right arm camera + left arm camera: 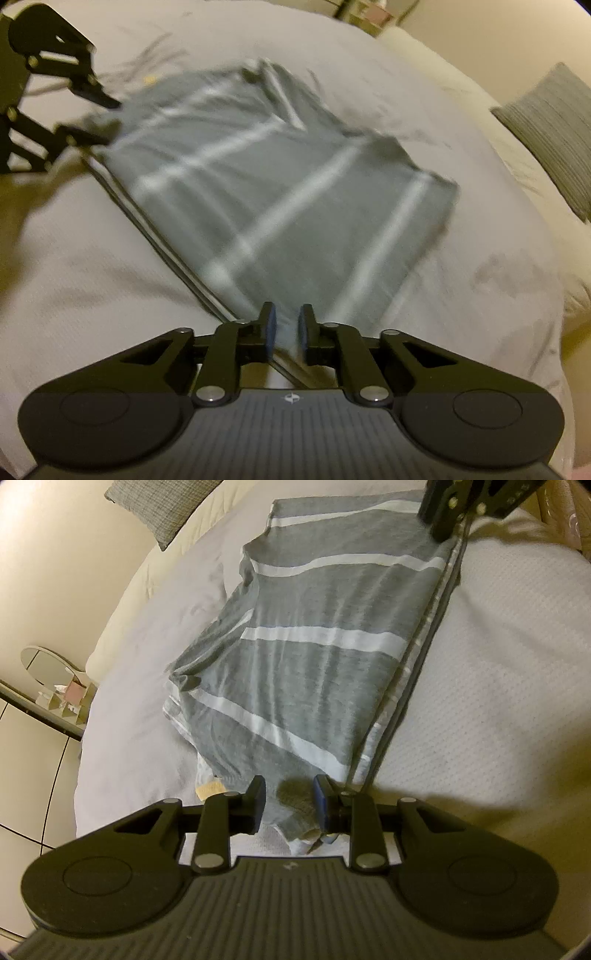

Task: Fold clothes
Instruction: 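Lower the fold onto the stack and open both grippers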

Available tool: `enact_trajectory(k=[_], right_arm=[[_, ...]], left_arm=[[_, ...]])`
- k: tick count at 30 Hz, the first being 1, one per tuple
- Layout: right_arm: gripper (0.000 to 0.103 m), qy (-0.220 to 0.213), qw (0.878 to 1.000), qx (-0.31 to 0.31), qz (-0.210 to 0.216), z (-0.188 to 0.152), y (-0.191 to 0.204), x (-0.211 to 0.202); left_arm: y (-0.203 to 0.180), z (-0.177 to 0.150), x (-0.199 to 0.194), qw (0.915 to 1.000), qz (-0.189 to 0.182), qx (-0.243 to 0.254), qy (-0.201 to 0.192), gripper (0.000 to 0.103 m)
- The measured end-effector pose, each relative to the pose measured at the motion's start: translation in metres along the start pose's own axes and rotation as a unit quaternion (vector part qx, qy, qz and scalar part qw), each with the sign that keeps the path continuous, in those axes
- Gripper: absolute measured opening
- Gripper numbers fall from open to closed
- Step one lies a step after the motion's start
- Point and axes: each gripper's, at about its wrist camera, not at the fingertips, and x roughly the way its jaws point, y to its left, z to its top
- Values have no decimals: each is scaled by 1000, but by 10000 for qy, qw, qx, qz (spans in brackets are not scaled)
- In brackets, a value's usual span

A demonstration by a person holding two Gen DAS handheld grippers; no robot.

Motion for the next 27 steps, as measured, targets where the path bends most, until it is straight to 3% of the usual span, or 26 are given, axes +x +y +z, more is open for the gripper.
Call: enact_trajectory(k=[5,8,11,14,17,18,20,24,27], right_arm=[[17,127,9999,-44,-70,-12,-15,-2],[17,214,9996,107,-136,-14,-19,-9],[18,147,9987,465,-110,-12,-20,-23],[35,110,9944,1048,103,-10,-14,-35],[42,191,9838,1742,390,-15,-7,-42],[45,218,9789,1971,485,-16,-5,-44],[50,297,9683,2399,625,-19,-2,-47],[60,293,9552,2887,590,-24,3,-47],[70,215,9471,3160,512,-27,8,-48]], left_arm=[[6,-2,-2,9999,36,-71,137,24],[14,-13,-5,9990,121,-145,411,25],[29,-24,-13,9959,170,-560,690,29],[40,-25,-29,9869,134,-1359,853,38],[44,-24,-42,9689,-83,-2299,914,56],[43,-23,-45,9615,-177,-2583,927,67],[40,-23,-49,9449,-335,-3110,963,74],[33,-25,-52,9107,-612,-3966,983,101],[30,-27,-55,8960,-665,-4322,770,102]])
